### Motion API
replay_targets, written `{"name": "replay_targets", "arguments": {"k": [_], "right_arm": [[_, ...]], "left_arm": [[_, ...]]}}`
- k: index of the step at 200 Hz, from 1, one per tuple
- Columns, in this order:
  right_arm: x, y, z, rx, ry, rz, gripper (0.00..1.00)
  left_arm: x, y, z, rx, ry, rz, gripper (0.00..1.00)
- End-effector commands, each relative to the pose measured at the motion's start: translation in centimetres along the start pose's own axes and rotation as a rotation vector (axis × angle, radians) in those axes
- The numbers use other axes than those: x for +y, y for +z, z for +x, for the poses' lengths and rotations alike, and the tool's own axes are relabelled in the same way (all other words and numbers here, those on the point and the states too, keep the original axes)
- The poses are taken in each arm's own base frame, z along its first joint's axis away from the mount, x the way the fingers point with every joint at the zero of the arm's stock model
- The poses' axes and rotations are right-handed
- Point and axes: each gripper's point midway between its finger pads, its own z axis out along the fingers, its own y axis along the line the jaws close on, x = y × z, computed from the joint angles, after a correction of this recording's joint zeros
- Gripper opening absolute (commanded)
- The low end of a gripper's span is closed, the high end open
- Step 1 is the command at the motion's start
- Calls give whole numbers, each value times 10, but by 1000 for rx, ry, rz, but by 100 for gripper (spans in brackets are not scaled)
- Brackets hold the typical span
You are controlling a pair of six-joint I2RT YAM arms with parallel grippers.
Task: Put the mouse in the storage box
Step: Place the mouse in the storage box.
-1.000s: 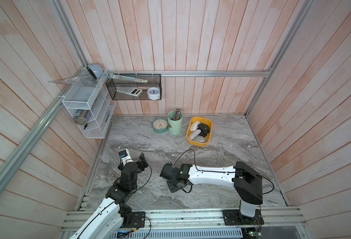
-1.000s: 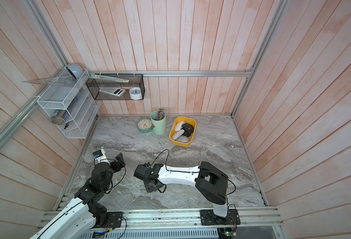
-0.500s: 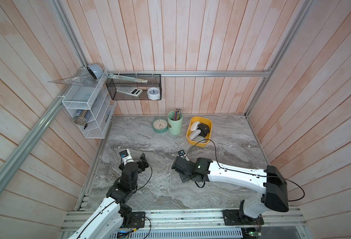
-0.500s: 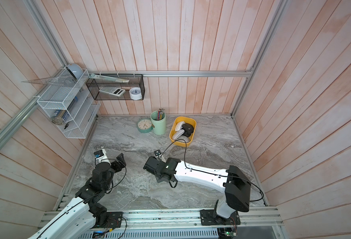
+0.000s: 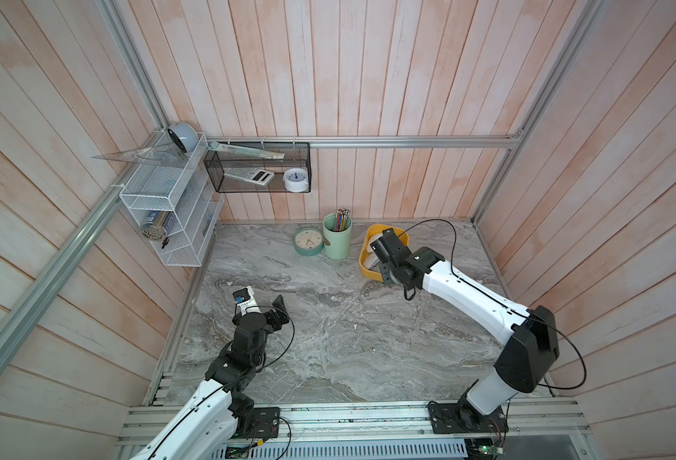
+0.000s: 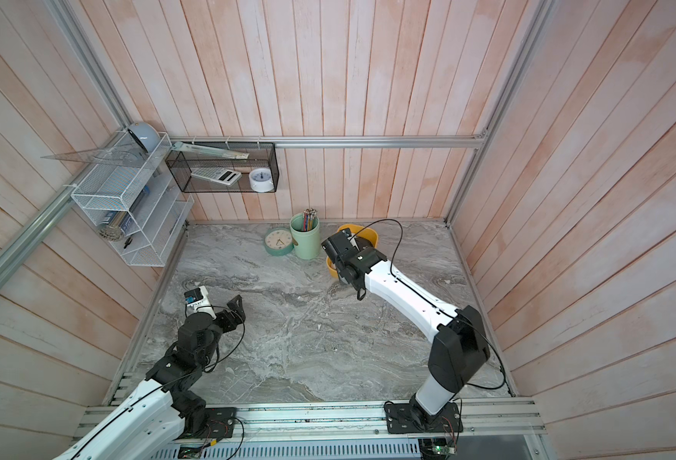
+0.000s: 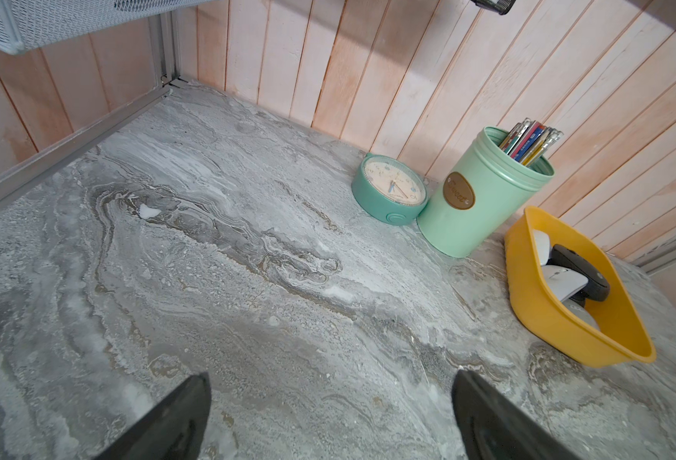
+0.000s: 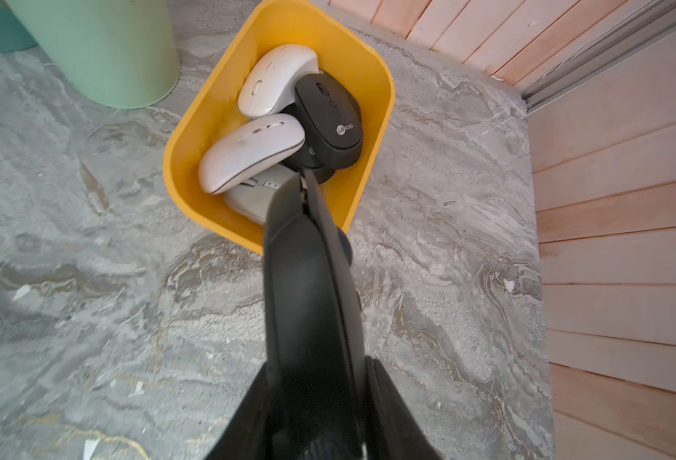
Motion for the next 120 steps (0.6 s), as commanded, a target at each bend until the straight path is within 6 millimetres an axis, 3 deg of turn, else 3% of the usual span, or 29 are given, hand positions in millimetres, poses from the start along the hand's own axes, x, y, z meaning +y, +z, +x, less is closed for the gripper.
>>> {"name": "replay_targets", "arguments": {"k": [1,55,120], "right_arm": [[-4,24,-18,8,-77,65,12],[-4,84,-38,93,-102,110,12],[3,136,-26,187,-180,175,13]], "left_arm": [[-4,0,-2,-6,0,21,100],[-11,2,-2,5,-1,48,100],[-13,-1,-8,-13,-2,58,100]]}}
